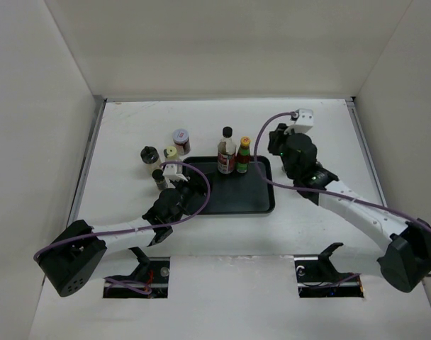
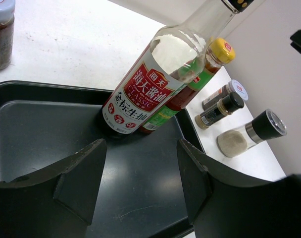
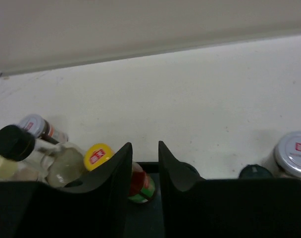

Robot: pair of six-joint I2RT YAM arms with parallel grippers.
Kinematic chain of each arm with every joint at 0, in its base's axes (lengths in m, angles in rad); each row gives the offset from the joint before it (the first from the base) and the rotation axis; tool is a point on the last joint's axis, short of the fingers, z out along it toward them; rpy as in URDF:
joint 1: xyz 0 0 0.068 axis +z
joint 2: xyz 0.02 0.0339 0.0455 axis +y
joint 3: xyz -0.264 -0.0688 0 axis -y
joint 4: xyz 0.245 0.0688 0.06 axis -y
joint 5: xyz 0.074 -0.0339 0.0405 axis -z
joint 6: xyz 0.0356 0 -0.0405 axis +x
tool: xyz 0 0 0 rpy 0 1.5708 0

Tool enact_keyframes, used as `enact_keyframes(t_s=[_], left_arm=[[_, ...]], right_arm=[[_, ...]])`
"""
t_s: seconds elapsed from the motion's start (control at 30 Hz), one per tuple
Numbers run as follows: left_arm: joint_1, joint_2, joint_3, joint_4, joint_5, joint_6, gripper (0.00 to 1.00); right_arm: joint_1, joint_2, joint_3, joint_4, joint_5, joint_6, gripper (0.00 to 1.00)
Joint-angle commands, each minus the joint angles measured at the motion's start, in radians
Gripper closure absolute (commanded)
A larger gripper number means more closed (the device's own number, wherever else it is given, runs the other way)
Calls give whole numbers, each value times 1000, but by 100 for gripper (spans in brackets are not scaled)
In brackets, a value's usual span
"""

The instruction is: Organize the condiment bottles

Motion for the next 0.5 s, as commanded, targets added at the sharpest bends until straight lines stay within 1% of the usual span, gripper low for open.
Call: enact_keyframes(t_s=[0.0,0.07,0.13,0.17,0.3,0.47], left_arm=[[-3,-14,-2,68,9,-14,43],[-8,-17,-1,68,9,-15,43],[-9,-17,1,68,9,-15,43],[-9,-14,1,68,9,-15,43],[-9,-27,-2,68,9,-15,43],[-9,-30,-4,68,9,-15,43]], right_arm=[[-82,-21,-8,-174,-50,72,71],[-127,-2,15,-265,-50,70,67],[-157,15,37,-339,-36,64,58],[-171,21,45,-359,-31,64,56],[-234,74,81,-402,-63,64,44],[-269,156,135,-434,-100,69,38]])
